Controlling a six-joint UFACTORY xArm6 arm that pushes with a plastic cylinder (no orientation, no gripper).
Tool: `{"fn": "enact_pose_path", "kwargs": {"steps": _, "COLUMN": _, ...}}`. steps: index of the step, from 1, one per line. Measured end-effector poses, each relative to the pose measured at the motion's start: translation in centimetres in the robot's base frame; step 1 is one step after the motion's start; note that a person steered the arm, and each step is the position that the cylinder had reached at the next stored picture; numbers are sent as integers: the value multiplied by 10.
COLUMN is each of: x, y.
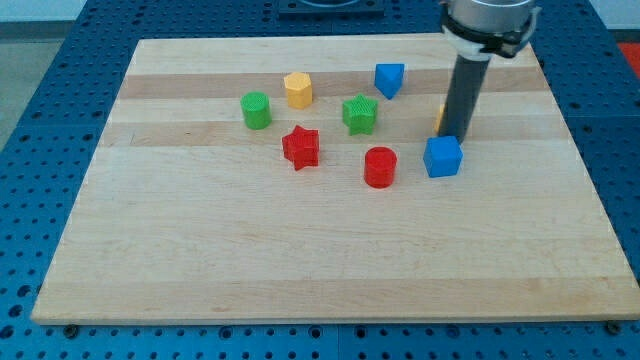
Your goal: Separate the blue cube and the yellow hexagon
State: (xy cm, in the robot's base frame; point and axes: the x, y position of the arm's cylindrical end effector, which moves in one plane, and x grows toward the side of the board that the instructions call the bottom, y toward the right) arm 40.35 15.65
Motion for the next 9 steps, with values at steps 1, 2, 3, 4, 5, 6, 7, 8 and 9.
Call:
{"fn": "enact_pose_path", "kwargs": {"steps": 1, "x": 0, "y": 13}}
{"fn": "enact_pose_path", "kwargs": {"steps": 2, "x": 0, "y": 4}}
{"fn": "enact_pose_path", "kwargs": {"steps": 3, "x": 0, "y": -12}}
{"fn": "enact_pose_path", "kwargs": {"steps": 4, "x": 0, "y": -12}}
{"fn": "enact_pose_path", "kwargs": {"steps": 5, "x": 0, "y": 3}}
{"fn": "enact_pose_path", "kwargs": {"steps": 6, "x": 0, "y": 3}}
{"fn": "enact_pose_path", "kwargs": {"steps": 7, "x": 0, "y": 3}}
{"fn": "enact_pose_path", "kwargs": {"steps": 8, "x": -2, "y": 3}}
{"fn": "enact_pose_path", "kwargs": {"steps": 9, "x": -7, "y": 3}}
